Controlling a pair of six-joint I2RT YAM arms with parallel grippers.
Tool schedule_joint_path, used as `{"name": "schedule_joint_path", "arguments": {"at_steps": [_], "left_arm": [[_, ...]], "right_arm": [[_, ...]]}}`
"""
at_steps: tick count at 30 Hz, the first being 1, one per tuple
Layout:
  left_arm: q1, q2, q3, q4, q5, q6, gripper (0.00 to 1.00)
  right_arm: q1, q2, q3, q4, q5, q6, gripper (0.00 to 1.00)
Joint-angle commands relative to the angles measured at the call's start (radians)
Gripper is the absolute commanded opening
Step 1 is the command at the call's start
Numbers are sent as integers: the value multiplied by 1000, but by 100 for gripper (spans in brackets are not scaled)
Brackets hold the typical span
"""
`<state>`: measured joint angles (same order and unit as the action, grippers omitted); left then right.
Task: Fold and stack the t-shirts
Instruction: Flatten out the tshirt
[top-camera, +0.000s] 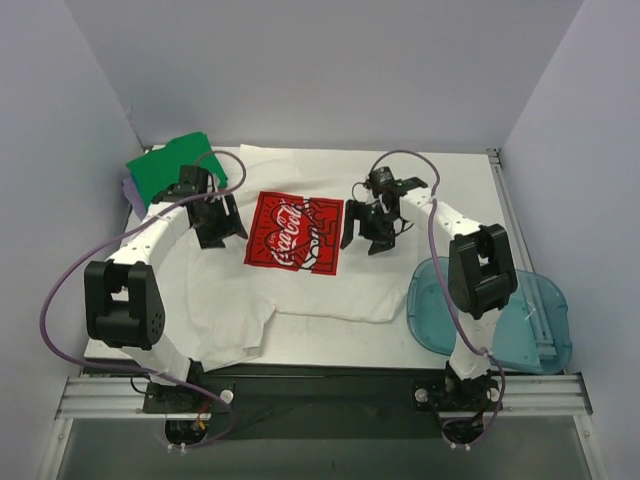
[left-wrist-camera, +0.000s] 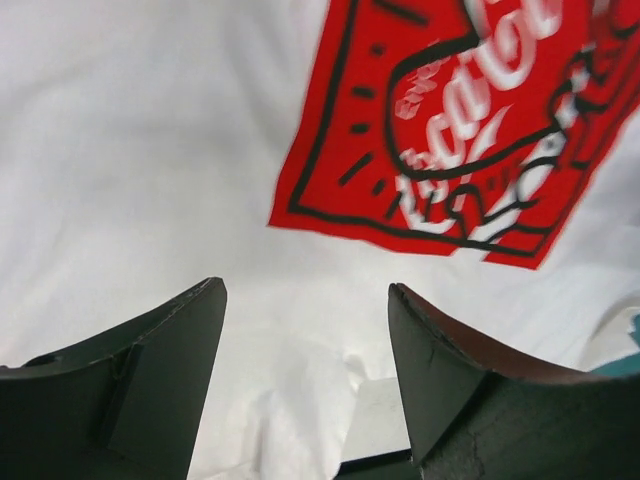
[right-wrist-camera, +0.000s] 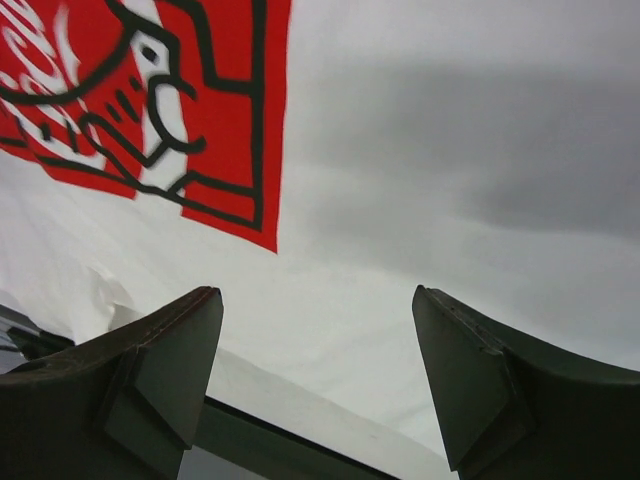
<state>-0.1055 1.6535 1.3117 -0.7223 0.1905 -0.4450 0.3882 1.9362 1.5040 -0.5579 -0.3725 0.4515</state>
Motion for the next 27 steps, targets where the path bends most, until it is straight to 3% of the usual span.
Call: {"name": "schedule_joint_path", "arguments": {"at_steps": [1,4,10,20,27], "left_arm": [[18,-33,-142,29,4,-26,77],[56,-32,-241,80,-2,-29,77],[95,43,-250,109,-17,15,77],[99,245,-148,118,-65,57,77],[128,365,12,104,-63,69,77]], "right_arm": [[27,-52,-102,7,-6,9,79],[44,-63,-169,39,-6,26,79],[63,-42,-212,52,26,32,79],[60,61,-173,33,104,73,79],[43,164,-19,-40,118,72,79]]}}
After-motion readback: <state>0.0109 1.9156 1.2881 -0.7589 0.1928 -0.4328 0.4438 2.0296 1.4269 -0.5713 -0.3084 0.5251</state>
